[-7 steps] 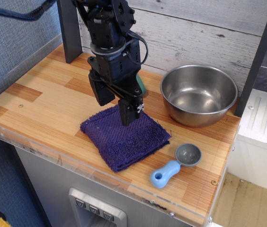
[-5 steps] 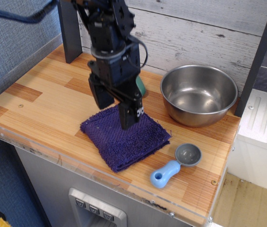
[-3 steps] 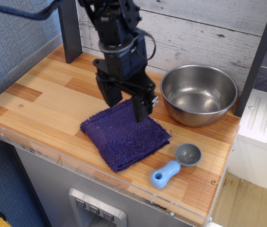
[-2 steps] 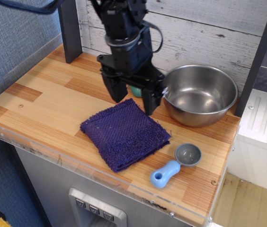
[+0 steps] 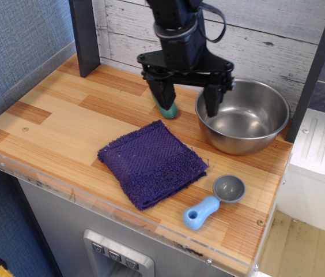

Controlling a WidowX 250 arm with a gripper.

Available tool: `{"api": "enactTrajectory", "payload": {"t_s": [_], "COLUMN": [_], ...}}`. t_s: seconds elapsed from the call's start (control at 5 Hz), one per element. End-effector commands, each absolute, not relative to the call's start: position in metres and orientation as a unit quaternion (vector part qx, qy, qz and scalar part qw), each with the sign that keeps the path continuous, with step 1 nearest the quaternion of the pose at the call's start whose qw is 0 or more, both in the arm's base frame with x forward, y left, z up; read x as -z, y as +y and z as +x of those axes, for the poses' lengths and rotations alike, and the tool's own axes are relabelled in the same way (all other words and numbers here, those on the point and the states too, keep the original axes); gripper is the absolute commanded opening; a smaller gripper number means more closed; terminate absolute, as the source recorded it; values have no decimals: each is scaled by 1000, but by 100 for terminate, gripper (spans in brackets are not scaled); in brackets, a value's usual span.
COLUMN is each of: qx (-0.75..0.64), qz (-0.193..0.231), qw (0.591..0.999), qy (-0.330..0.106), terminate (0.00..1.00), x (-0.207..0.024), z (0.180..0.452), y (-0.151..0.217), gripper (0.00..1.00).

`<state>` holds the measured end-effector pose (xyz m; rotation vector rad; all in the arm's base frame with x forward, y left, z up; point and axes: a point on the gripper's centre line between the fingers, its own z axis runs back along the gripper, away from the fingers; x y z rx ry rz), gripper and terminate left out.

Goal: Move the metal bowl to the left edge of the table.

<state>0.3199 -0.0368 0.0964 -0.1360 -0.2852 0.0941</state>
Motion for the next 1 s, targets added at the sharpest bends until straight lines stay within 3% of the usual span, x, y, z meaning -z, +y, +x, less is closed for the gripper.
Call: {"api": "enactTrajectory", "payload": {"t_s": [0.0,0.8], "qx": [-186,-312], "qz": [-83,-62], "qw": [965,937], "qy": [-163,-147], "terminate": [0,0], "x": [-104,-69], "z": [335,359], "y": [-45,-41], "gripper": [100,100]}}
